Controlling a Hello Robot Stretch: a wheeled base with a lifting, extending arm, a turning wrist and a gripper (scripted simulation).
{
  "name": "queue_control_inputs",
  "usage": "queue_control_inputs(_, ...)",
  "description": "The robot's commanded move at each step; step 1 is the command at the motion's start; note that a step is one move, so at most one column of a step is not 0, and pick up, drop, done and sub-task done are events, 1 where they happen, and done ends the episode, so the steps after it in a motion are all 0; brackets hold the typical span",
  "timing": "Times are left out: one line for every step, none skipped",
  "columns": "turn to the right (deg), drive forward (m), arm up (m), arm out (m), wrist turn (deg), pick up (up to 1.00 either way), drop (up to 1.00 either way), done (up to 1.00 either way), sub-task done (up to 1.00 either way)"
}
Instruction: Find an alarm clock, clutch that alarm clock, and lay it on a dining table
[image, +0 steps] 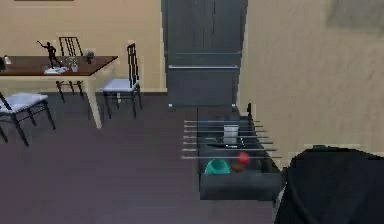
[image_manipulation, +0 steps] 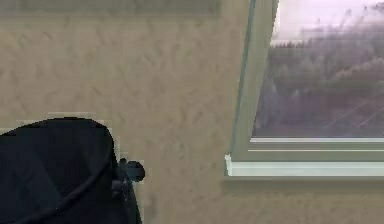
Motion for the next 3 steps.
queue_control_inputs(-45.0, 0.00, 0.00, 0.00, 0.0, 0.00, 0.00, 0.00, 0.00)
queue_control_inputs(-45.0, 0.00, 0.00, 0.00, 0.0, 0.00, 0.00, 0.00, 0.00)
queue_control_inputs(-18.0, 0.00, 0.00, 0.00, 0.0, 0.00, 0.00, 0.00, 0.00)
